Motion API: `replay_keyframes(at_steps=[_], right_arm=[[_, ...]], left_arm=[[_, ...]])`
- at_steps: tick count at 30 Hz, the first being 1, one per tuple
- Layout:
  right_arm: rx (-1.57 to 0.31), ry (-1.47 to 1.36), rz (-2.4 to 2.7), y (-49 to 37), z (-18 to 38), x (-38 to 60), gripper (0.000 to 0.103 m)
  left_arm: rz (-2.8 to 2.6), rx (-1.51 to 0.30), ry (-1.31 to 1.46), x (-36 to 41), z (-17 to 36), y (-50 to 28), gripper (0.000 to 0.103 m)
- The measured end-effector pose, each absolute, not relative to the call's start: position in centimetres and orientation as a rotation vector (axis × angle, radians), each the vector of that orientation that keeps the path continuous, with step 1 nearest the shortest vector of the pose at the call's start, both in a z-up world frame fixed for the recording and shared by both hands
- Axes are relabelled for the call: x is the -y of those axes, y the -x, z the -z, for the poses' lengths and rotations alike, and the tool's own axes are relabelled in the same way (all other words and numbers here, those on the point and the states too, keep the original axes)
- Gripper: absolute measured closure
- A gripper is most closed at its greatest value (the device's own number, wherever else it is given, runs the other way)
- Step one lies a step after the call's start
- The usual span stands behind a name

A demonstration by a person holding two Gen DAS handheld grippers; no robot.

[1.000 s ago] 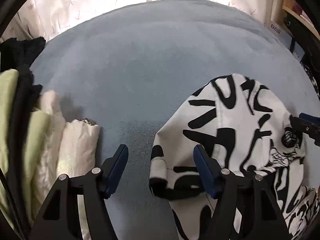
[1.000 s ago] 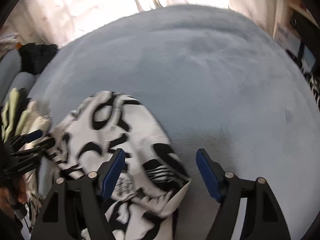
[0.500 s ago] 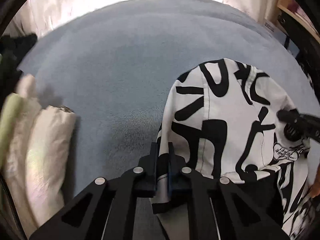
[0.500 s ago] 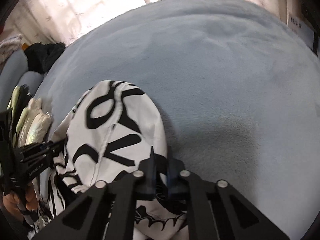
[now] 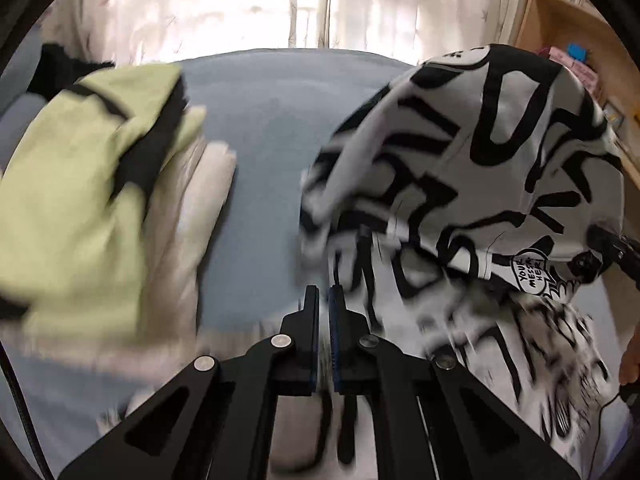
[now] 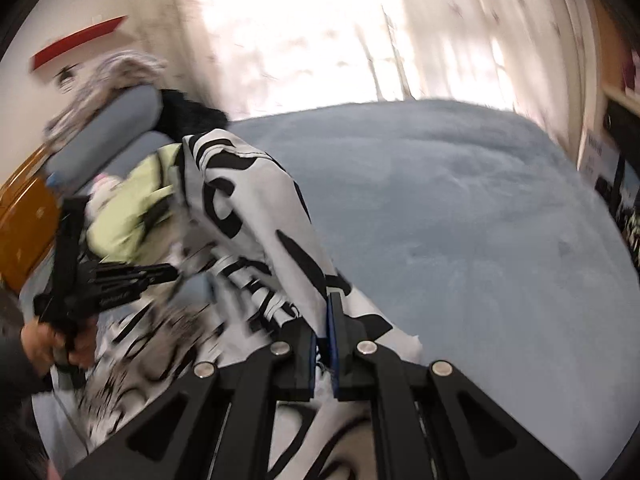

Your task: Fold large clothes

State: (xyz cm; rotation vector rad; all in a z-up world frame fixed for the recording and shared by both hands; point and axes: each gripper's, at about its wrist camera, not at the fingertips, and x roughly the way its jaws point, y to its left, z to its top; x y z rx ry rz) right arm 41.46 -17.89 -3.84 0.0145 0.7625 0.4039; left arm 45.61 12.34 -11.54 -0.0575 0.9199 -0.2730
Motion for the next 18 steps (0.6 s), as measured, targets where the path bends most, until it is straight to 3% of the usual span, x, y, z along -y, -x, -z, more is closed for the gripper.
replay_keyframes(at_steps=[8,15,18], right_arm=[[-0.728,0.218,-0.359,-30.2,5.7,15.5,0.098],[-0.938,0.194,-0.243,-26.0,10.9,17.2,0.092],[-1.005,0.087,-0.244,-24.0,12.0,18.2,0.08]], left_arm=[[0.315,-1.012,0.163,-14.7,14.2,-33.8,0.1],[0.378,-1.104,0.233,-15.9,16.7,-27.8,0.097],[0.407,-1.123,0.251,-16.2,17.2,-25.8,0.087]])
